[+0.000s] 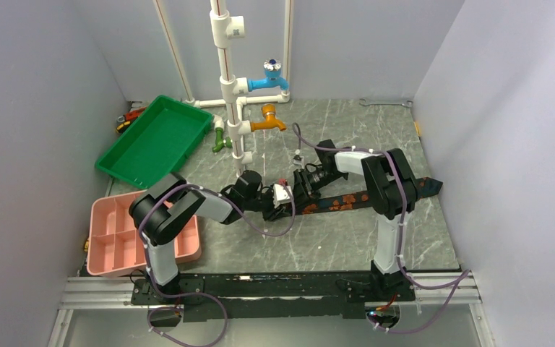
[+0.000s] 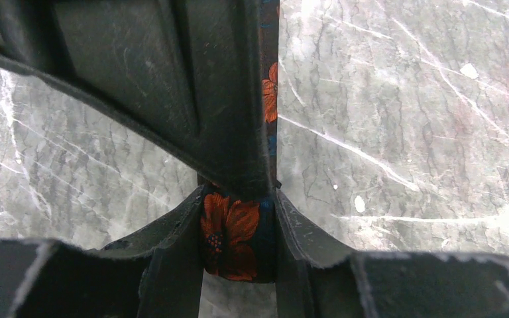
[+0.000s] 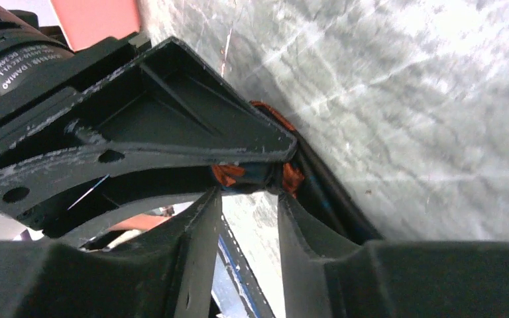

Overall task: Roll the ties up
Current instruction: Roll the tie at the center of the board.

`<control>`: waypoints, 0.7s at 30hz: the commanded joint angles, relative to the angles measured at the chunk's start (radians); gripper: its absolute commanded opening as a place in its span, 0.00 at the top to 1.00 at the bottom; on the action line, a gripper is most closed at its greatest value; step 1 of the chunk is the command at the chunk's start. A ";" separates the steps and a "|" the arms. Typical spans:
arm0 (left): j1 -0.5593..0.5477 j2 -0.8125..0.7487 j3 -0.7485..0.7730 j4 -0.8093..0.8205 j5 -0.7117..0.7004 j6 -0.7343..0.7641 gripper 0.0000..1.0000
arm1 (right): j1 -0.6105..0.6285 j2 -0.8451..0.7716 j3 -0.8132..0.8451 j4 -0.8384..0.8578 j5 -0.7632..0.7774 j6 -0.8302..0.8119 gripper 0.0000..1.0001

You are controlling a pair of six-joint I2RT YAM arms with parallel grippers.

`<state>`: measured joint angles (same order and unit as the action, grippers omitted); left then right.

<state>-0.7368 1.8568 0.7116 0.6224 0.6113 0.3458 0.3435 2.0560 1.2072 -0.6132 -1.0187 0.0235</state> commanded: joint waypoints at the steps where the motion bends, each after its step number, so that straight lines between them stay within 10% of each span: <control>1: -0.008 0.023 -0.020 -0.257 -0.070 -0.011 0.78 | 0.011 -0.093 -0.072 0.101 0.049 0.097 0.59; 21: -0.023 0.030 0.002 -0.319 -0.084 -0.004 0.77 | 0.051 -0.118 -0.081 0.240 0.069 0.252 0.58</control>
<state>-0.7452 1.8427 0.7464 0.5163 0.5896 0.3546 0.3721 1.9823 1.1179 -0.4843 -0.9428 0.2337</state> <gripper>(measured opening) 0.394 0.423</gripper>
